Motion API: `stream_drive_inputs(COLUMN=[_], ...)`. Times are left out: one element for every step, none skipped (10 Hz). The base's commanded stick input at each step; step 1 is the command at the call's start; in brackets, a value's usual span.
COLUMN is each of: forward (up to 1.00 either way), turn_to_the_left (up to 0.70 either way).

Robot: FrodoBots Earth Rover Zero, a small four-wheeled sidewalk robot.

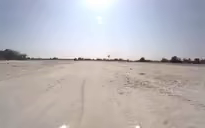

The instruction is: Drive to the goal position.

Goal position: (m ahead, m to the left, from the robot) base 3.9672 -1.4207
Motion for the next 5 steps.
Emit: stream_drive_inputs(forward=[0.70, 0.70, 0.70, 0.70, 0.70], turn_to_the_left=[0.00, 0.00, 0.00, 0.00, 0.00])
